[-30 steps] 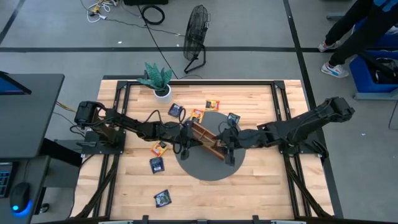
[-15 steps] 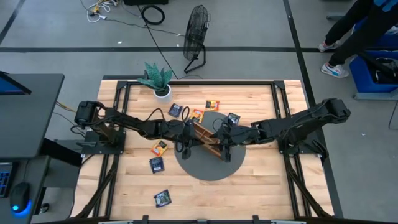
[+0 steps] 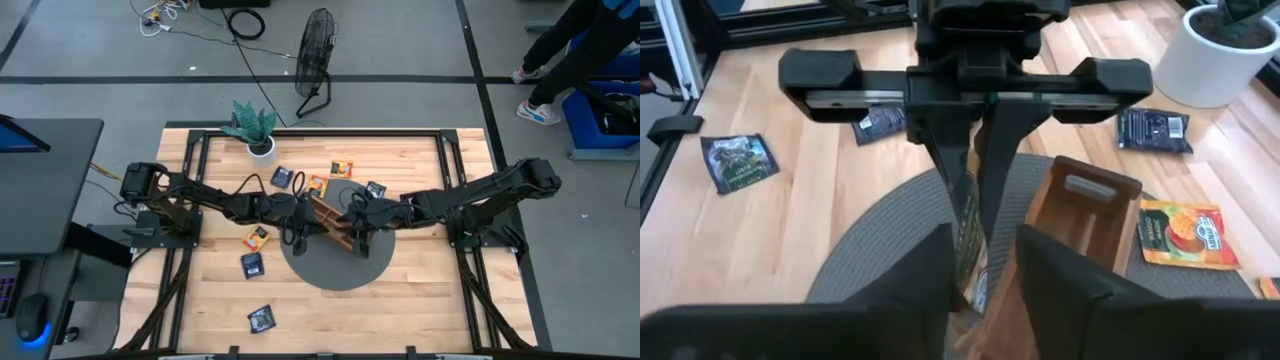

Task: Pick & Place Tea
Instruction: Put the brown tea bag into the right section of the wooden organizer

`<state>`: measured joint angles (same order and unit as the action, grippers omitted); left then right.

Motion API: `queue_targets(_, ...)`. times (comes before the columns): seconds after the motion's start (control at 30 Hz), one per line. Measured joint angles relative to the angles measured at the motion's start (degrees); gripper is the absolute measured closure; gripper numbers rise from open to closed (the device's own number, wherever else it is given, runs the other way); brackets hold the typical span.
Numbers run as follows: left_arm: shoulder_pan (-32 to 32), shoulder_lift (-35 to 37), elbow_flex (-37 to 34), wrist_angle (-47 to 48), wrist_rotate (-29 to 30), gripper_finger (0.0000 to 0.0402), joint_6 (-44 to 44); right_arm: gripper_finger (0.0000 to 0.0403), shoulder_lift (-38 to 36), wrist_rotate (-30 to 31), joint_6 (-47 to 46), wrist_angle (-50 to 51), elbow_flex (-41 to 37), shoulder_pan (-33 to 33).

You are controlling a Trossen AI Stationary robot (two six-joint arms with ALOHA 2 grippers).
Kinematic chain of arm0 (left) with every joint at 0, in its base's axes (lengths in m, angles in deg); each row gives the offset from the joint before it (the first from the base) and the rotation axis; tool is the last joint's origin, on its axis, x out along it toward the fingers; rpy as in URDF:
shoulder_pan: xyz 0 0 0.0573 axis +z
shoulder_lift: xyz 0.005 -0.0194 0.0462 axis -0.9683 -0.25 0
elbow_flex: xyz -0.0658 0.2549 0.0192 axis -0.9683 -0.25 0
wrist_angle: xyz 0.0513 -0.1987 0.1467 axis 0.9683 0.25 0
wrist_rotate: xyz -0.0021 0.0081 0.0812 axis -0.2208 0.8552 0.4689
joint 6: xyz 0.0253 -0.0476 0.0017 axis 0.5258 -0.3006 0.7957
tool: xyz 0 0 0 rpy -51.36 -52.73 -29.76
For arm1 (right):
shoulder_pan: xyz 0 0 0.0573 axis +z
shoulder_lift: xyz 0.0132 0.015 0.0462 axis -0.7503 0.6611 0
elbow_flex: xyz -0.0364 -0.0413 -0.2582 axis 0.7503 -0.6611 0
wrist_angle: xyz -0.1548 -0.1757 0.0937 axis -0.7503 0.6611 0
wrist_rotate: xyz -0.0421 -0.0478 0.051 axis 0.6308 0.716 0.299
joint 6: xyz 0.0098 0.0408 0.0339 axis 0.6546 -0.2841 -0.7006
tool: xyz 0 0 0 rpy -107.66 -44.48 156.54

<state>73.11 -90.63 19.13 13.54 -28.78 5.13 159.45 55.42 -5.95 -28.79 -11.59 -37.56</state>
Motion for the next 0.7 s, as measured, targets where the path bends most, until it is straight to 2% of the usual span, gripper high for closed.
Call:
queue_targets(0.17,0.00,0.00,0.00,-0.03,0.02,0.0400,0.08,0.0373,0.00,-0.26,0.01,0.03,0.00,-0.16)
queue_targets(0.23,0.00,0.00,0.00,-0.28,0.02,0.0399,0.08,0.0394,0.00,-0.22,0.23,0.09,0.00,-0.15)
queue_targets(0.4,0.00,0.00,0.00,-0.57,0.85,0.0382,-0.11,0.0398,0.00,0.57,-0.65,0.11,0.00,-0.12)
queue_targets(0.57,0.12,0.00,0.00,0.21,1.02,0.0336,1.44,0.0400,-0.58,2.02,-2.42,1.73,0.00,0.30)
queue_targets(0.7,0.11,0.01,-0.91,0.89,1.35,0.0305,2.27,0.0401,-1.84,6.67,-5.16,6.27,0.00,1.86)
